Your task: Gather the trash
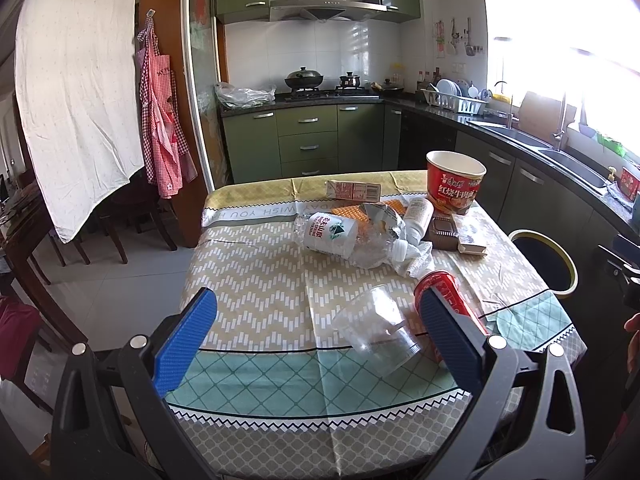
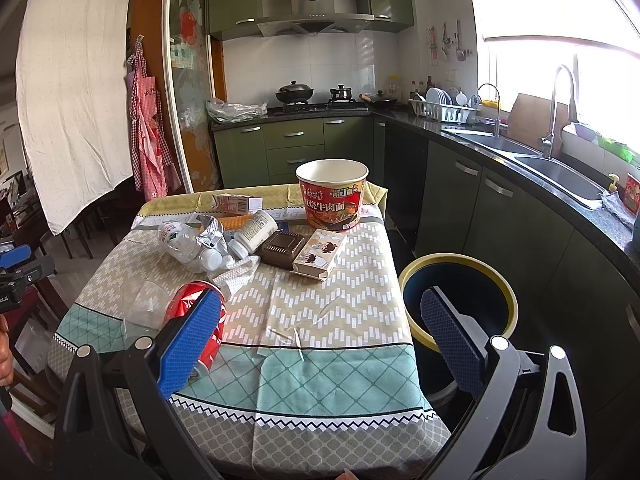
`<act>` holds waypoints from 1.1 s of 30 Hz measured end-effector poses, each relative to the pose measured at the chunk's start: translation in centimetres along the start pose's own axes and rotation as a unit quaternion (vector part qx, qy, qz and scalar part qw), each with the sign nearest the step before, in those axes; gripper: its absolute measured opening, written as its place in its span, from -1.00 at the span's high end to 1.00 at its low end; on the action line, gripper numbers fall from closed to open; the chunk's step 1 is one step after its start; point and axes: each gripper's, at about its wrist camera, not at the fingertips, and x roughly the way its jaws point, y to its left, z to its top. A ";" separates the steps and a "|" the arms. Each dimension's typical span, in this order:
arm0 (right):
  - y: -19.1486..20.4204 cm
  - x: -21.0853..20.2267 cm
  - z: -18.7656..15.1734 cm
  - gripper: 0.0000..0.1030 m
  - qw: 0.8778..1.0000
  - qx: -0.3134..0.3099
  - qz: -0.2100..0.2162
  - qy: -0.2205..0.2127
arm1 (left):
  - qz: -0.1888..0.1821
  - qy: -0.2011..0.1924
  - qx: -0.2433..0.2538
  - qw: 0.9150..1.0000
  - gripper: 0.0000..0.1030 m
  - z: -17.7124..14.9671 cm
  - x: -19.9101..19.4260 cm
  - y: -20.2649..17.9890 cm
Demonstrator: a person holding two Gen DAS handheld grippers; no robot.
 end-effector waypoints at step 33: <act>-0.6 1.4 -0.4 -0.92 1.000 -0.010 0.006 0.026 | 0.004 0.028 0.006 1.000 -0.88 -0.2 1.2 0.3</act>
